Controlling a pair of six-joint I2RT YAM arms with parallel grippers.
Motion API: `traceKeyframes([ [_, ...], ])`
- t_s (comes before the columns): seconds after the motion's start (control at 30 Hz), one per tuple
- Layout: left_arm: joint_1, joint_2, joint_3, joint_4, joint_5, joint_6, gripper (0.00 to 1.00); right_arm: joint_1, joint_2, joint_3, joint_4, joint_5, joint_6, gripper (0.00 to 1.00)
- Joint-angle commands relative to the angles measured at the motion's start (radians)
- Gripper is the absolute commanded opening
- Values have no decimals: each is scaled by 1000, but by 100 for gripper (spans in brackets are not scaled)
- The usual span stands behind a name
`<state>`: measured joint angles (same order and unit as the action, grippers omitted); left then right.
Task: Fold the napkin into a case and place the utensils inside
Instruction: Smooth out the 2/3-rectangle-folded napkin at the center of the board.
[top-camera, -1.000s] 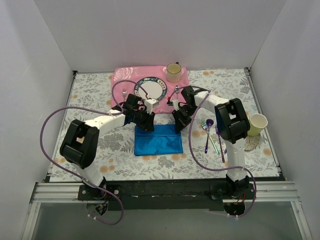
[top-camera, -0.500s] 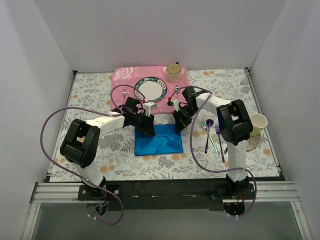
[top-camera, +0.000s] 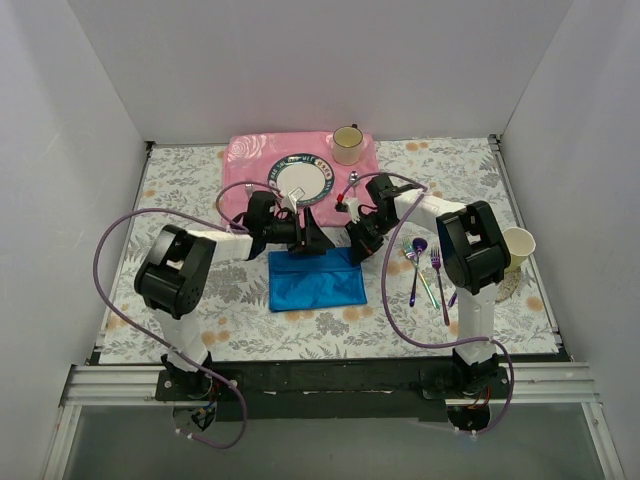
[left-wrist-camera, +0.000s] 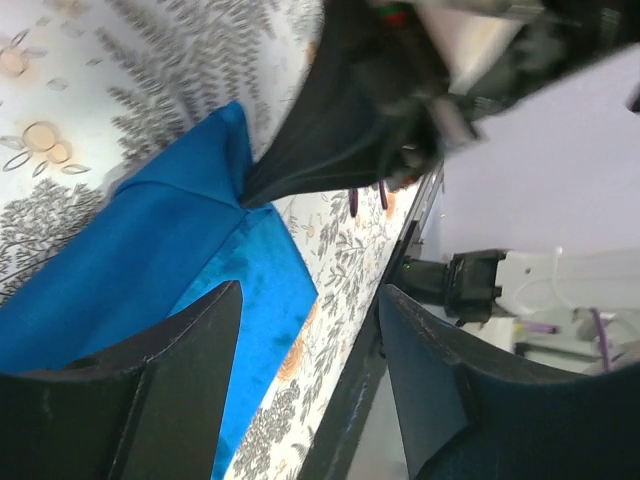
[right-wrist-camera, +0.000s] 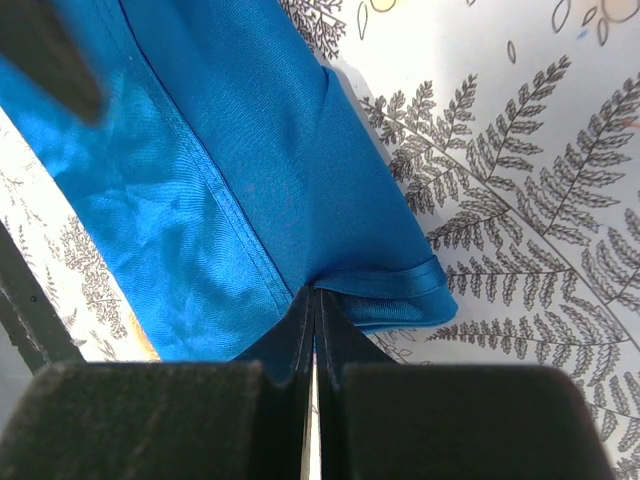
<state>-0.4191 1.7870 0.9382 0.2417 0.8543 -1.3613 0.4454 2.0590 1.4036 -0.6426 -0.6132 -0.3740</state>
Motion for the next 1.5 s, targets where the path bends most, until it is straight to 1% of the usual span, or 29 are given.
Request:
traceKeyframes([
  [0.0, 11, 78, -30, 229, 40, -237, 57, -5, 55, -49, 132, 190, -89, 1],
  [0.07, 16, 126, -33, 216, 31, -248, 57, -5, 53, -51, 133, 190, -91, 1],
  [0.2, 81, 196, -82, 206, 22, -311, 57, -5, 56, -51, 132, 196, -94, 1],
  [0.37, 117, 245, -122, 166, 35, -317, 58, -5, 58, -54, 132, 196, -94, 1],
  [0.43, 117, 233, -137, 189, 69, -341, 59, -5, 61, -48, 130, 199, -94, 1],
  [0.47, 118, 223, -141, 227, 87, -344, 62, -4, 64, -45, 127, 201, -95, 1],
  [0.57, 124, 125, -145, 271, 143, -329, 66, -4, 58, -45, 127, 202, -100, 1],
  [0.6, 138, 70, -147, 278, 150, -332, 68, -5, 58, -43, 124, 202, -100, 1],
  [0.77, 209, -6, -160, 269, 190, -329, 69, -4, 62, -32, 120, 194, -95, 1],
  [0.87, 229, 17, -199, 226, 187, -296, 69, -4, 66, -32, 120, 190, -92, 1],
  [0.93, 233, 49, -249, 232, 177, -300, 68, -4, 66, -34, 115, 187, -89, 1],
  [1.03, 255, 89, -277, 197, 131, -288, 67, -4, 61, -44, 116, 187, -92, 1],
  [1.07, 273, 121, -292, 196, 127, -292, 67, -5, 58, -46, 115, 187, -92, 1],
  [1.13, 287, 138, -305, 200, 124, -303, 66, -4, 58, -52, 116, 185, -94, 1],
  [1.2, 289, 111, -303, 203, 137, -289, 64, -4, 58, -57, 115, 185, -94, 1],
  [1.23, 287, 91, -302, 235, 167, -289, 63, -4, 56, -58, 116, 184, -92, 1],
  [1.3, 278, 16, -264, 237, 187, -265, 54, -5, 56, -64, 121, 182, -92, 1],
  [1.37, 264, -33, -201, 135, 178, -147, 46, -5, 56, -66, 120, 181, -89, 1],
  [1.4, 260, -73, -152, 105, 161, -112, 34, -5, 55, -64, 121, 178, -89, 1],
  [1.43, 256, -93, -125, 44, 134, -84, 27, -5, 55, -64, 121, 175, -89, 1],
  [1.47, 246, -103, -104, 13, 67, -31, 19, -5, 56, -63, 121, 175, -88, 1],
])
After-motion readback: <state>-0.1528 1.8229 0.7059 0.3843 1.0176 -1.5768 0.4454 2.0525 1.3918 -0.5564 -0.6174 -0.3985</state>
